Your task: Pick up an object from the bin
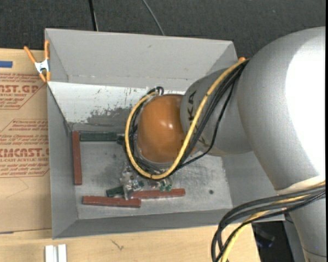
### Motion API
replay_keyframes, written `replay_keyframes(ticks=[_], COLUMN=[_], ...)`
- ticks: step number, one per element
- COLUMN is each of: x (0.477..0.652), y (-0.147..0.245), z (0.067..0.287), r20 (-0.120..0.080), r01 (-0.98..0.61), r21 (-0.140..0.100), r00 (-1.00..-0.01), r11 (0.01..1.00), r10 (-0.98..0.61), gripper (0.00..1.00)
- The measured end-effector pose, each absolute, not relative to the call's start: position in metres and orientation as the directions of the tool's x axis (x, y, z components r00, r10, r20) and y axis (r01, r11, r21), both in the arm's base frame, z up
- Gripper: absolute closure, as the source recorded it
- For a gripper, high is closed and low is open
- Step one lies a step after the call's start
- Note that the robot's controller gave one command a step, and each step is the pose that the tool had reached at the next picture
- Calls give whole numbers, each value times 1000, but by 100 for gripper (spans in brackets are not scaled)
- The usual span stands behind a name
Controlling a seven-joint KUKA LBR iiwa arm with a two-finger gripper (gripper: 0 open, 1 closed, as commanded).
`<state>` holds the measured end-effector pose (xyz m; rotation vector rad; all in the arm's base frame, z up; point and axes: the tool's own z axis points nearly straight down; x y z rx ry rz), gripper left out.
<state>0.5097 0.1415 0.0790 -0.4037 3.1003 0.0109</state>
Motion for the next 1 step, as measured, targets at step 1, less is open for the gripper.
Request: replay_keyframes(ticks=[1], x=[510], y=[141], z=[78], r20=[-15], r01=[-256], r21=[5], r00=[-967], r11=[967], r10=[-256], gripper=[100])
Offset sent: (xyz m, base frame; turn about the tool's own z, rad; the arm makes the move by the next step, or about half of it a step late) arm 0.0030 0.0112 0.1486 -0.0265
